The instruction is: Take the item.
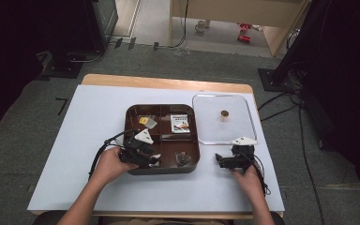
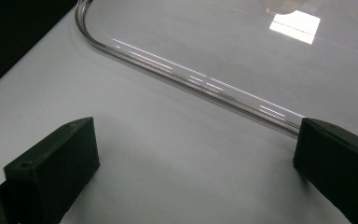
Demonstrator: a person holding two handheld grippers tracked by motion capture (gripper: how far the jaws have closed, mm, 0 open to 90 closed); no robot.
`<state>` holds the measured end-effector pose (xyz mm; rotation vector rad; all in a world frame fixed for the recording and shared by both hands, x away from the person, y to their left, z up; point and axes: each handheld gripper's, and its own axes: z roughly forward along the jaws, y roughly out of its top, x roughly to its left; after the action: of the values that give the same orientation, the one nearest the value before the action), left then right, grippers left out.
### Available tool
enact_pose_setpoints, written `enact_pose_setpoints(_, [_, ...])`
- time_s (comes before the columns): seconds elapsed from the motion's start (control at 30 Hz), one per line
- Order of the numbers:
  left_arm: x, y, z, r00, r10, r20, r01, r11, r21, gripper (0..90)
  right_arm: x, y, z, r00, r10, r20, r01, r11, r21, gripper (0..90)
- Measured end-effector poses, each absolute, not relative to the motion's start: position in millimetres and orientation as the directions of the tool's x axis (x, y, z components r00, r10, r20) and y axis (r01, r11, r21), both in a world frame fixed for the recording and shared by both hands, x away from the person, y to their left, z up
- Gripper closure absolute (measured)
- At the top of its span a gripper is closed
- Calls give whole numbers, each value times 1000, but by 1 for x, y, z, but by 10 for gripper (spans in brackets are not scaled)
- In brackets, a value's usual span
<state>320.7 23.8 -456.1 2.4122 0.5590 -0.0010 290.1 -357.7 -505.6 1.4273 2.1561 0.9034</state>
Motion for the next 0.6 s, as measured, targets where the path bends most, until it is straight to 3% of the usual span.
enact_pose_setpoints(0.23, [321,23,-456,896,414,-163,427,-697,576,718,290,-358,-506,-399,917,19,657,271,704,0])
enact_pose_setpoints(0.6, [326,34,-448,871,446,-207,472,-641,606,743,290,-358,-506,-401,916,18,655,273,705,0])
